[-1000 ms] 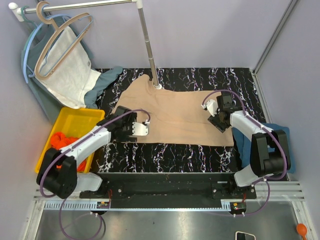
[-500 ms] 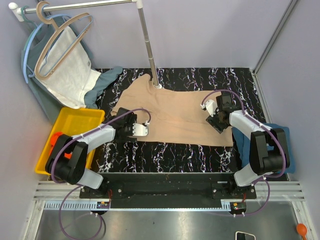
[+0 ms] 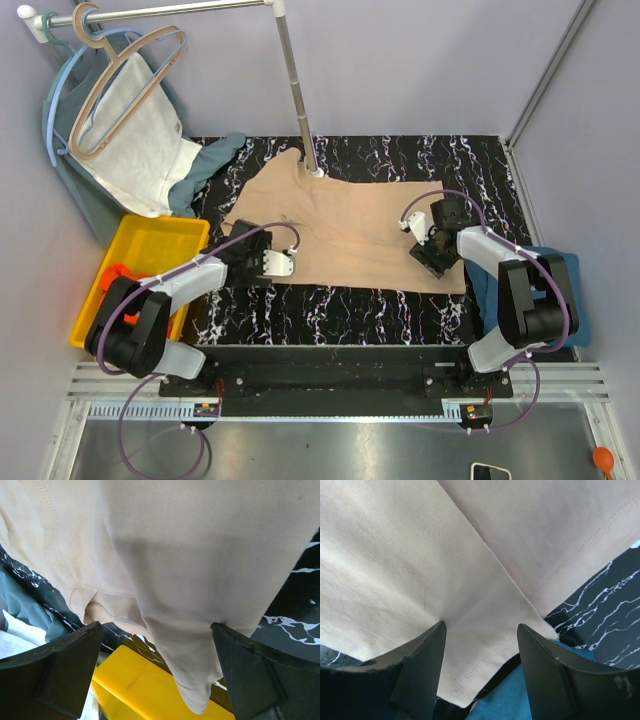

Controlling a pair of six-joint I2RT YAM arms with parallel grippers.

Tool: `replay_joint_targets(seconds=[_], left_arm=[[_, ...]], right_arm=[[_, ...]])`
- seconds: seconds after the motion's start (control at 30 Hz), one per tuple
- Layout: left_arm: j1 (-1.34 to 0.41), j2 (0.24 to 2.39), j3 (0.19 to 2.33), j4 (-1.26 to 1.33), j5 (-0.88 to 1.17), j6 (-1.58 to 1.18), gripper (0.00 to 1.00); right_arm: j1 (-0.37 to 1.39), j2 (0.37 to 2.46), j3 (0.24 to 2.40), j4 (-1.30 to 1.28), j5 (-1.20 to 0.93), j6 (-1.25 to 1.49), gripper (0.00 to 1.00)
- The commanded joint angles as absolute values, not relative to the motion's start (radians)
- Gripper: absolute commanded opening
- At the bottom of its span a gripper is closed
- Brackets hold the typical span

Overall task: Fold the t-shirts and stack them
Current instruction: Fold the tshirt

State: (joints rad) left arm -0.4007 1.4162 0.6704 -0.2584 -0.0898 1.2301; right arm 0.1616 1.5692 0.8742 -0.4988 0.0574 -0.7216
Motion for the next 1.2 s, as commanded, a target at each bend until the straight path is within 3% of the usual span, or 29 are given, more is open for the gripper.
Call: replay_joint_targets(seconds=[0.0,0.3,1.17], left_arm=[[-0.396,1.388,0.6,-0.363,-0.089,1.216,0.99],[-0.457,1.252,0.462,-0.396,-0.153,1.25,0.99],[-0.699,1.003,0.37,-0.664,-0.261,1.183,0.99]], right_arm=[[0.164,1.56,0.841,-0.508,0.028,-0.744,0.68],[0.17,1.506,0.787,-0.531,0.008,-0.727,0.68],[0.281,1.365,0.631,-0.591,0.014,-0.653,0.7]])
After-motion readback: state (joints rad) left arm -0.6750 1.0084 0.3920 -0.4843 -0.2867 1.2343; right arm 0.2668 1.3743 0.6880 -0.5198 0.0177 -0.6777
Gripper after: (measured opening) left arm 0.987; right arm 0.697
